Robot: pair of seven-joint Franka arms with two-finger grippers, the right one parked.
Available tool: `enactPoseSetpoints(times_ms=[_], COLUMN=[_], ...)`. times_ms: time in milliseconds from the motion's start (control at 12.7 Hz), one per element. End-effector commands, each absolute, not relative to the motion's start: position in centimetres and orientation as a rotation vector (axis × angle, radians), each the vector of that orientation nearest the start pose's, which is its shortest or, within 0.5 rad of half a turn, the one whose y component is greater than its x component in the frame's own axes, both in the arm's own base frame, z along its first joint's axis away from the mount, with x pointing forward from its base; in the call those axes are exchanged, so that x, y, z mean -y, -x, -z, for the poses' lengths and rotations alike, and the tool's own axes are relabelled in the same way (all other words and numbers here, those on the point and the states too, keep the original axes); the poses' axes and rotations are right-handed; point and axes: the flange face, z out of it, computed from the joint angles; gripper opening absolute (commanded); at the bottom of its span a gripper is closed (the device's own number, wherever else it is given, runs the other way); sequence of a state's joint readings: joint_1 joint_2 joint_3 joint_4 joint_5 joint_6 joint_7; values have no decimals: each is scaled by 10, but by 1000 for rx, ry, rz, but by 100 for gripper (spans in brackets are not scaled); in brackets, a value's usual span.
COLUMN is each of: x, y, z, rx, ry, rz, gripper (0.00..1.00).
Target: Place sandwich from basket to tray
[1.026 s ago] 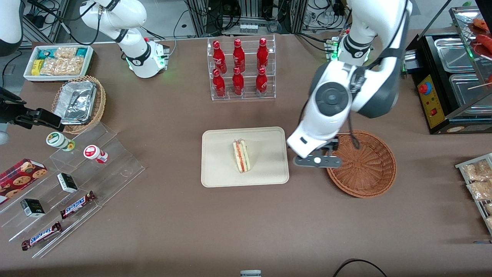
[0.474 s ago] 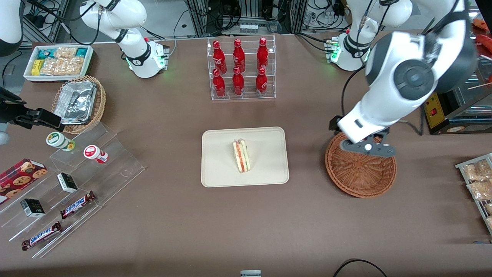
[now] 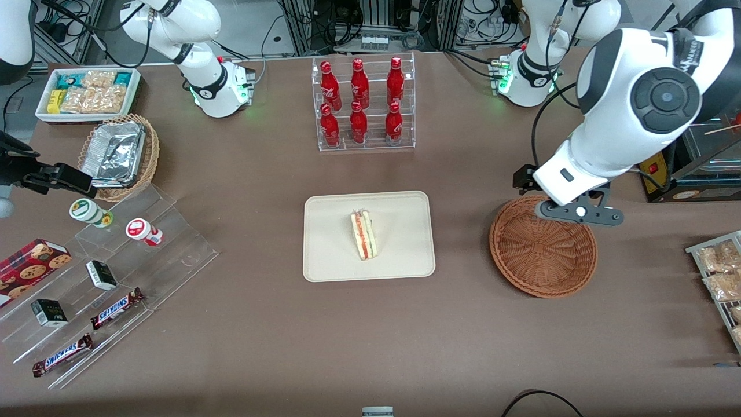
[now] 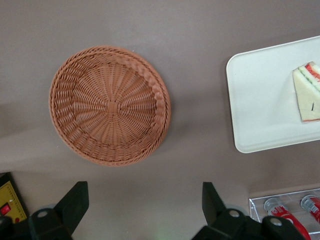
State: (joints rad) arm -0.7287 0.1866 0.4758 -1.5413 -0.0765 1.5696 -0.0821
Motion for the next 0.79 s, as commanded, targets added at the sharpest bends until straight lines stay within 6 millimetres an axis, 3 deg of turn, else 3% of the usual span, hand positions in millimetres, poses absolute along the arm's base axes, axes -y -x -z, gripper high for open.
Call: enactPoseSetpoints(times_ms=[0,79,395,711], x=[143,146,118,85], y=[-570,-569,-567,-549], z=[-553,-553,-574,-601], rx=[-213,-238,-228,-217], ry=[3106,3115,3078,3073], rz=[-234,-246,-275,-298], gripper=[100,100,100,100])
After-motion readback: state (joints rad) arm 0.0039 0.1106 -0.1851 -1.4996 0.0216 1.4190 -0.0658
